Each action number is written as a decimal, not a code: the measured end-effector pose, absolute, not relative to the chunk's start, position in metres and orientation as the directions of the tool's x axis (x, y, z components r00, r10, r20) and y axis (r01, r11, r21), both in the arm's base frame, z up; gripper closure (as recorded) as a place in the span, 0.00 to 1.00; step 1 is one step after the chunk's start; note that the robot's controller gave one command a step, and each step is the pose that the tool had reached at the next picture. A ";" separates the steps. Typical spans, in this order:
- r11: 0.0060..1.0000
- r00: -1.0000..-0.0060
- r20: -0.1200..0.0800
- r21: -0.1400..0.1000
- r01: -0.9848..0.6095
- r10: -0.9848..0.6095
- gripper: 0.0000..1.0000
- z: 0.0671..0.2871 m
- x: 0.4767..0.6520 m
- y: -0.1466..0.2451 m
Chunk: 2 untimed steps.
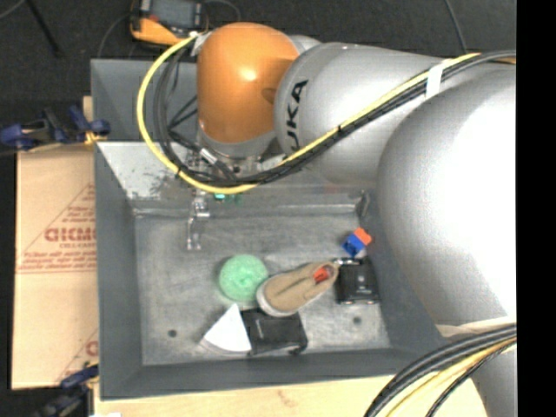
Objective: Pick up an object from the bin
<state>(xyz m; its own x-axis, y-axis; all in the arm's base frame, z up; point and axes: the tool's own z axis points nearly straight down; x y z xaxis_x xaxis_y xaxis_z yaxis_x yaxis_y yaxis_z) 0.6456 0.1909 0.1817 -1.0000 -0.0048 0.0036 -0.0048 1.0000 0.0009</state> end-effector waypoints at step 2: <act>0.976 -0.976 -0.011 0.000 -0.218 -0.218 0.00 0.139 0.628 0.152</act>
Offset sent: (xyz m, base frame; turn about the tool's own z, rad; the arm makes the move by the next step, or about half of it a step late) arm -0.0457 -0.0944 -0.1117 -0.4864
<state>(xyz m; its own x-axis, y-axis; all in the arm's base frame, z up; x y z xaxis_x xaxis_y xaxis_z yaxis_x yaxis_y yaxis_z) 0.6280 0.1522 0.1394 -0.9760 -0.2177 -0.0110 -0.2177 0.9760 0.0004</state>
